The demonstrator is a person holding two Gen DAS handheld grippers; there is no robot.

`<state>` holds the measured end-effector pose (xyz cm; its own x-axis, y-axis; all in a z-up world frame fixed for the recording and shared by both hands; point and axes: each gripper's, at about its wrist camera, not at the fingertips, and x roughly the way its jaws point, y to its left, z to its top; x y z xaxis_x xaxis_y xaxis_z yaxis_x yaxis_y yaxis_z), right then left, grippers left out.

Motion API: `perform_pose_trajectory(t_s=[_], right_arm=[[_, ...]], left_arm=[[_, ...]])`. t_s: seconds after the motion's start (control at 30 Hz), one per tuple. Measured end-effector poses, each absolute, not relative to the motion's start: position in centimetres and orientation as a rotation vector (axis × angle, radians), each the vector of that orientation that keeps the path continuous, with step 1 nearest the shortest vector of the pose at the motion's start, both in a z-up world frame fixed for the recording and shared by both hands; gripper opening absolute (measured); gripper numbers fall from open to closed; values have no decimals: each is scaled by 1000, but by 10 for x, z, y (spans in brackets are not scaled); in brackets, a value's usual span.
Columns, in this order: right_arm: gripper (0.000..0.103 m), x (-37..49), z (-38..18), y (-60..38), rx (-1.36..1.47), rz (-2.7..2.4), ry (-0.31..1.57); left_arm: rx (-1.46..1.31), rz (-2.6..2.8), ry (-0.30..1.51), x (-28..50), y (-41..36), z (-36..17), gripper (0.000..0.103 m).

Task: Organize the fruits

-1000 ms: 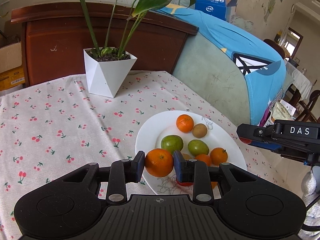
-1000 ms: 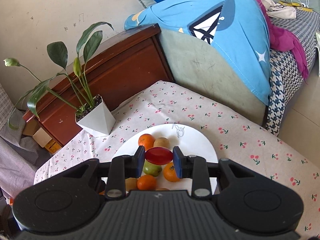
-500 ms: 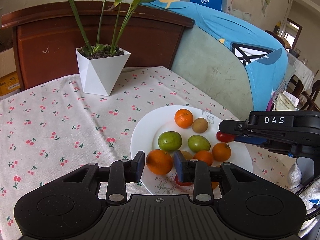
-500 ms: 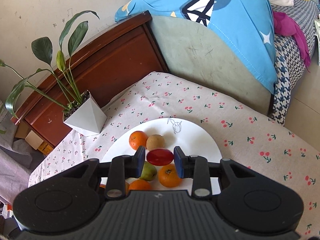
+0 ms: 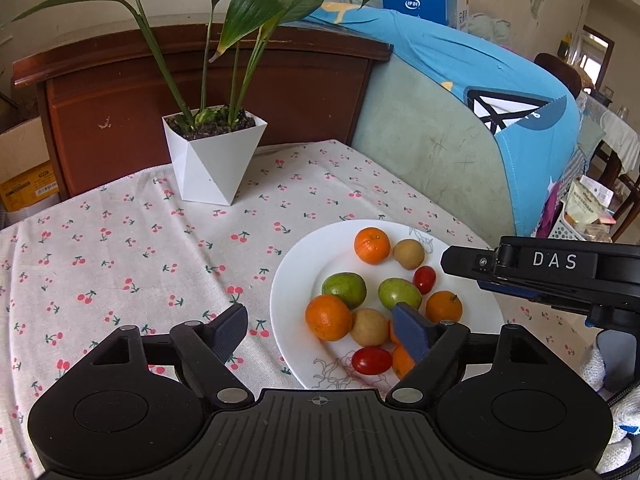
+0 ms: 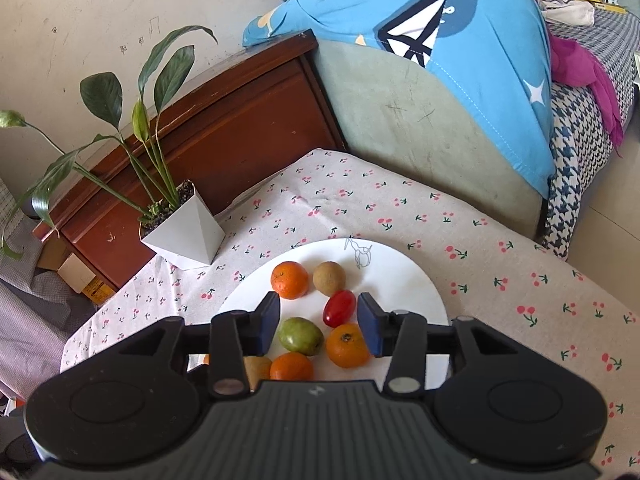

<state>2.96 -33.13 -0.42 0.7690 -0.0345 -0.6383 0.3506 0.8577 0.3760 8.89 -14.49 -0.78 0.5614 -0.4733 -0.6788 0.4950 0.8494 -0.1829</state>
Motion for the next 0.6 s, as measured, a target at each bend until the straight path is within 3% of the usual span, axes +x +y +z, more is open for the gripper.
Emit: perform_pose_trajectory(t_s=[0.1,0.43,0.6], right_arm=[[46,29,-5,-328,474,-239,692],[55,17,-3,-320,456,-294,723],[66,7,1,-314,451,-341,718]], left_arm=[[58,-540,815,88,-147,-8,87],[86,-429,882,81,-143,-10,92],[113,-392,893,78,-144,-6,94]])
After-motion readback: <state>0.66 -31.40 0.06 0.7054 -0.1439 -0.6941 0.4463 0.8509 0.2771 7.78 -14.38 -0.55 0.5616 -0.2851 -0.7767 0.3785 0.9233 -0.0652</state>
